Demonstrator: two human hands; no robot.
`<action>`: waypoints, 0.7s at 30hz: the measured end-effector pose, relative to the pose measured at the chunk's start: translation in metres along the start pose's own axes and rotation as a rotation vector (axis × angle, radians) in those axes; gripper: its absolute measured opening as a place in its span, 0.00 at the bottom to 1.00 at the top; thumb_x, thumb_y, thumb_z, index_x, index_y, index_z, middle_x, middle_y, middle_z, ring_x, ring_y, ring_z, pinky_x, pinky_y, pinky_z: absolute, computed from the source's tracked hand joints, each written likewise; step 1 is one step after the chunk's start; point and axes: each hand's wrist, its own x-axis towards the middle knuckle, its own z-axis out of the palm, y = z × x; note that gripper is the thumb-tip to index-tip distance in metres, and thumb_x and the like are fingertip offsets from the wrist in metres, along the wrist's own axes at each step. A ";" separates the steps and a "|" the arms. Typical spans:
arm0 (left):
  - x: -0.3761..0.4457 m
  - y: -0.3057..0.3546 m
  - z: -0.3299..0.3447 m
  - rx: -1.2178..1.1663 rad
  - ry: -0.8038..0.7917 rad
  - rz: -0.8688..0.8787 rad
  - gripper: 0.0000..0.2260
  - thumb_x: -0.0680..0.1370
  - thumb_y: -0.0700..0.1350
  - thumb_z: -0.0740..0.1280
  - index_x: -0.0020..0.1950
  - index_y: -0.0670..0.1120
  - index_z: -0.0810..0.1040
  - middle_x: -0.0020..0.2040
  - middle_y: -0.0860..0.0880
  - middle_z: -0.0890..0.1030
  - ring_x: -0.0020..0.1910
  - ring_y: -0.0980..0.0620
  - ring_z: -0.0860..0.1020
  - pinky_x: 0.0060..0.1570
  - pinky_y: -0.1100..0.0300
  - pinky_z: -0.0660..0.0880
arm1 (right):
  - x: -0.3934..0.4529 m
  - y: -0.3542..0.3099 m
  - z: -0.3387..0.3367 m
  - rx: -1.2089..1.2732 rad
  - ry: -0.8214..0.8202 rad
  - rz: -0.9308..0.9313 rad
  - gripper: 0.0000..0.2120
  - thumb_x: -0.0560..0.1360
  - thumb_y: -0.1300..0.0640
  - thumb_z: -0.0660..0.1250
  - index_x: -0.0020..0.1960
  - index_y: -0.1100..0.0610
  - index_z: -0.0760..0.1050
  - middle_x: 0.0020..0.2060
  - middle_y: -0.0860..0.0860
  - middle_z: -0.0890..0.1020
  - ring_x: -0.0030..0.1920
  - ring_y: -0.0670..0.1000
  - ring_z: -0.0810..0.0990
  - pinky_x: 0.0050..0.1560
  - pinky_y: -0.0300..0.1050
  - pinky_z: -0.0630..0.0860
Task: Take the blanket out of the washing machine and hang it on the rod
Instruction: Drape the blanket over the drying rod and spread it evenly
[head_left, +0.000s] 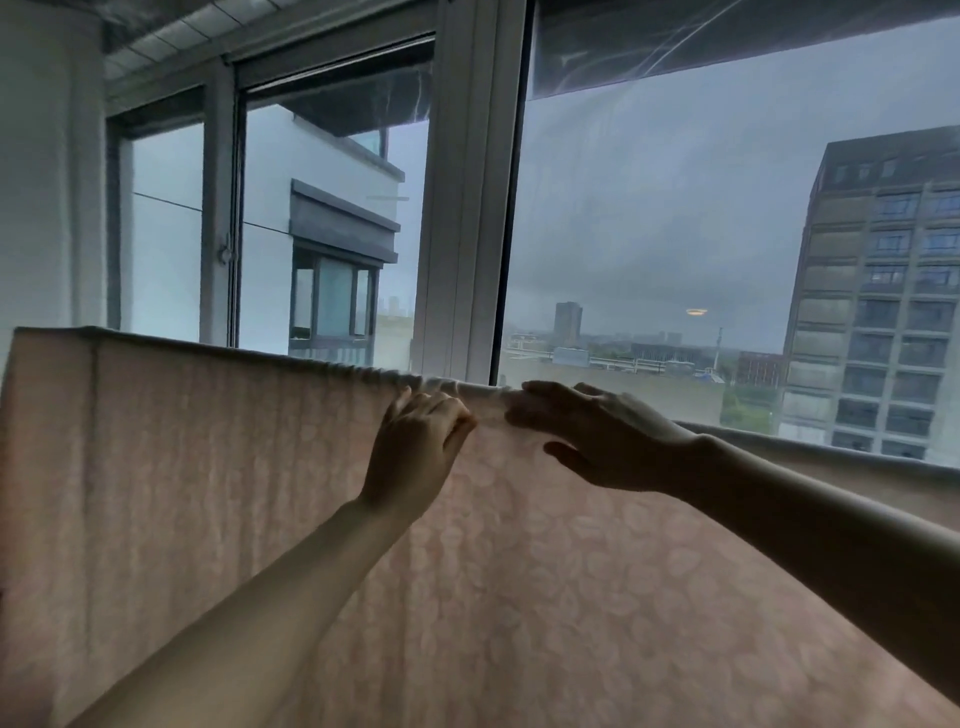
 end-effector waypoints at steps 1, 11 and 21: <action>0.002 0.001 0.001 -0.036 0.003 -0.038 0.09 0.79 0.49 0.64 0.44 0.46 0.79 0.41 0.51 0.81 0.42 0.54 0.79 0.60 0.47 0.74 | 0.000 0.000 0.002 -0.029 0.001 0.002 0.24 0.78 0.48 0.62 0.73 0.40 0.61 0.74 0.51 0.63 0.57 0.57 0.77 0.40 0.47 0.78; 0.054 -0.030 0.007 -0.010 -0.070 -0.940 0.18 0.78 0.63 0.60 0.44 0.49 0.73 0.40 0.48 0.78 0.35 0.49 0.76 0.34 0.60 0.68 | -0.003 0.000 0.011 -0.164 0.040 0.037 0.24 0.75 0.49 0.65 0.70 0.41 0.66 0.70 0.53 0.69 0.51 0.58 0.79 0.31 0.47 0.78; 0.063 -0.058 0.015 0.034 0.007 -0.802 0.14 0.82 0.49 0.57 0.42 0.43 0.74 0.36 0.45 0.76 0.35 0.48 0.75 0.35 0.57 0.70 | 0.013 -0.001 0.023 -0.188 0.081 0.042 0.26 0.73 0.51 0.64 0.71 0.47 0.66 0.61 0.56 0.74 0.50 0.57 0.77 0.45 0.55 0.78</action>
